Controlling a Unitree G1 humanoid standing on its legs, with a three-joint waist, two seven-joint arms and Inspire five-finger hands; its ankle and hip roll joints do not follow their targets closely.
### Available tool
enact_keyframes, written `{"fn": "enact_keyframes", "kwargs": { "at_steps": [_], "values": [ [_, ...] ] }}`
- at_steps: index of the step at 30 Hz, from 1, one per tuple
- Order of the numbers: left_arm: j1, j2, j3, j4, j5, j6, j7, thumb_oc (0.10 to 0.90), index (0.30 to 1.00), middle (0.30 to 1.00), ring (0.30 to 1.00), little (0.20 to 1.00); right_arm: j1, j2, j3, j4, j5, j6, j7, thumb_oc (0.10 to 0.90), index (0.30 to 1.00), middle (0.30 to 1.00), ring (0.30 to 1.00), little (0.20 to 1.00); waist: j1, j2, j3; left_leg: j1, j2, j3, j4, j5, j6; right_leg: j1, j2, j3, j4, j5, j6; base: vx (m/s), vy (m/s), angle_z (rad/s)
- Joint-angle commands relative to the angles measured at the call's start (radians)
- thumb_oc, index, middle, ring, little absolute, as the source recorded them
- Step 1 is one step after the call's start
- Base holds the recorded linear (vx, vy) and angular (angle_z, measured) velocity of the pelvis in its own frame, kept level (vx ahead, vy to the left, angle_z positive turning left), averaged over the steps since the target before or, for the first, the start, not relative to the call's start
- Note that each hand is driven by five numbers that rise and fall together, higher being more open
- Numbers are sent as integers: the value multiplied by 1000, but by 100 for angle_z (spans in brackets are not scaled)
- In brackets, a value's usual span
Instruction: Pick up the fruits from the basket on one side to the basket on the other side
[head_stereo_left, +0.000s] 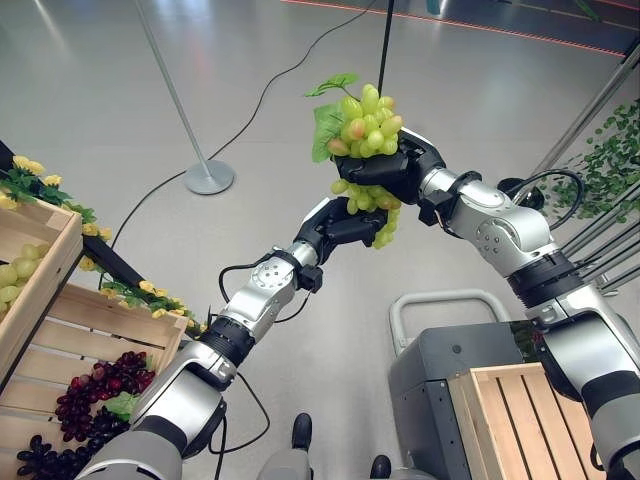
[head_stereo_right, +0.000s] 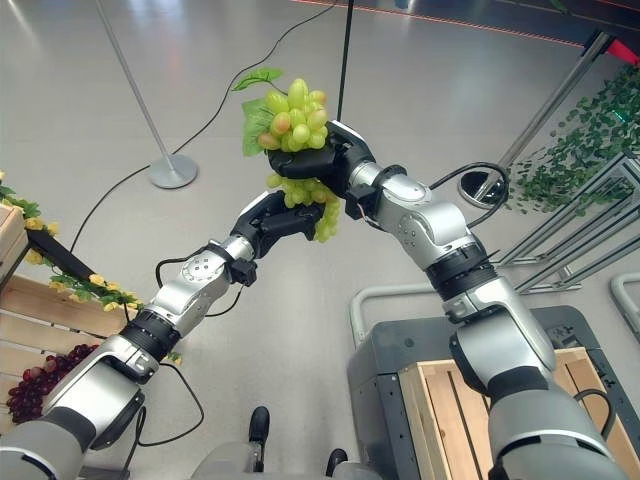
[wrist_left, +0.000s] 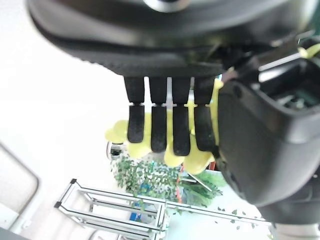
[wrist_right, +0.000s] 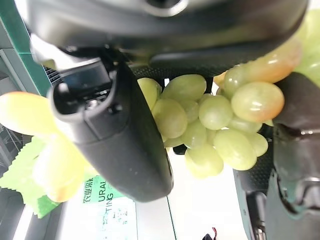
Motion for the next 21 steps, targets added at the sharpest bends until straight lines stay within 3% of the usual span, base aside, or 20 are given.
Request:
{"fn": "enact_keyframes", "kwargs": {
  "at_steps": [1,15,21],
  "values": [
    [-83,-96,29,-3,-21,-139,42,800,900,900,900,900,-67,109,33,27,18,-69,63,400,300,300,300,300,20,1,-244,110,85,21,1,-141,-100,-58,-42,21,0,66,-8,0,0,0],
    [-88,-43,23,30,186,-159,195,800,900,900,900,900,-104,41,-22,81,-8,-113,-35,400,300,300,300,300,26,4,-240,109,84,13,1,-143,-101,-57,-42,16,0,64,-5,0,0,0],
    [-82,-24,17,23,158,-169,173,800,900,900,900,900,-109,12,-33,106,-13,-127,-48,400,300,300,300,300,29,4,-241,110,85,11,1,-143,-101,-56,-43,14,0,64,-5,0,0,0]
  ]
}}
